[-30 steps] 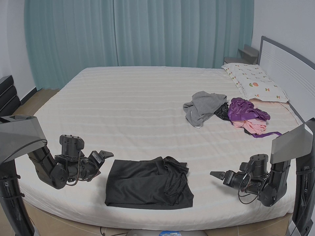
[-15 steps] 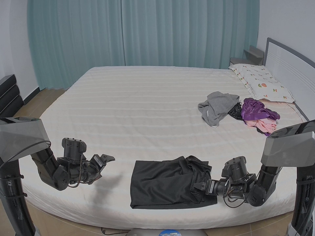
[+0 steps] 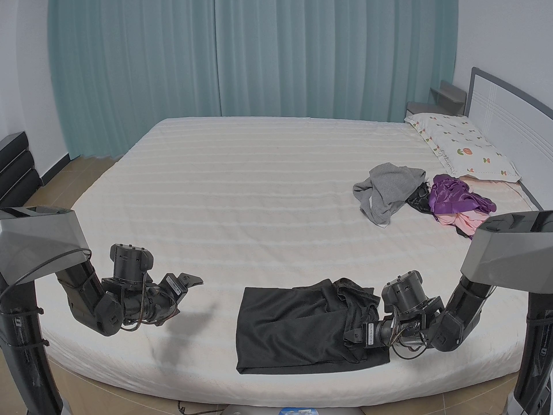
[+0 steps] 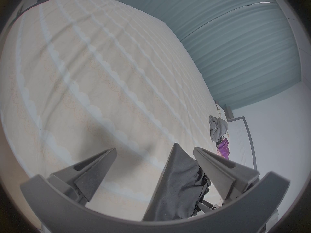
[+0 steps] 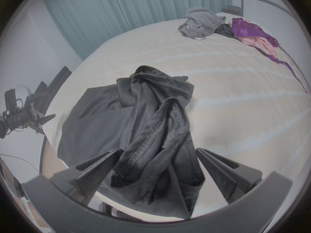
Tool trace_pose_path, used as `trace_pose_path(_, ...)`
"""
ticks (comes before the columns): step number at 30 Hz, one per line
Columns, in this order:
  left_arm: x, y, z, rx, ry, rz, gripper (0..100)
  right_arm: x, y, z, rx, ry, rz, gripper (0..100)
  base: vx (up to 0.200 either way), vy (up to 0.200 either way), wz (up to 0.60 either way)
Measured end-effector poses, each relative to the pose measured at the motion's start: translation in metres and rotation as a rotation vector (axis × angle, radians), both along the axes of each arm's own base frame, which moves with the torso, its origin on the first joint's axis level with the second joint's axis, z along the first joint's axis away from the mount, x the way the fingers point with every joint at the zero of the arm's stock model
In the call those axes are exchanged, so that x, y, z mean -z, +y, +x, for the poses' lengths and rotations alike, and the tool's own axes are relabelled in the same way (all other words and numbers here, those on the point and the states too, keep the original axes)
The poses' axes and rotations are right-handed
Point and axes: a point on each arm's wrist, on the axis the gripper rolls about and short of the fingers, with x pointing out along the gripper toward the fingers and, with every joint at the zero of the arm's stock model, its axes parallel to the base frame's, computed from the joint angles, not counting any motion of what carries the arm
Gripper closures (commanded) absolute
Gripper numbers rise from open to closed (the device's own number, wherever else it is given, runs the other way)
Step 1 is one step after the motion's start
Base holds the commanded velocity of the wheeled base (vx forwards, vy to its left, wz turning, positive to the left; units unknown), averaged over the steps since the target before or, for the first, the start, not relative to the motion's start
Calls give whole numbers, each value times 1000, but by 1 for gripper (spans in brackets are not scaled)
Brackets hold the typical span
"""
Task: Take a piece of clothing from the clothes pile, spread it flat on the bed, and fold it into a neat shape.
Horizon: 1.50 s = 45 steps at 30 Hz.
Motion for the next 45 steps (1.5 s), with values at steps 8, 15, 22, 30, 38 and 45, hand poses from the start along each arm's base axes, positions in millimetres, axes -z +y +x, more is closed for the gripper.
trace_pose_path(8,0,0,0,0,1,0,0,-4,-28,-12,17,36,-52,0,0,0,0)
trace_pose_path(15,0,0,0,0,0,0,0,-11,-63,-35,33,73,-72,0,0,0,0)
trace_pose_path(22,0,0,0,0,0,0,0,-29,-71,-33,28,-19,34,0,0,0,0)
trace_pose_path(30,0,0,0,-1,0,0,0,-39,-53,-22,16,-67,159,0,0,0,0)
trace_pose_path(38,0,0,0,-1,0,1,0,-26,-39,-18,-50,-20,196,100,0,0,0)
trace_pose_path(45,0,0,1,-1,-1,1,0,-7,-39,-21,-94,34,142,100,0,0,0)
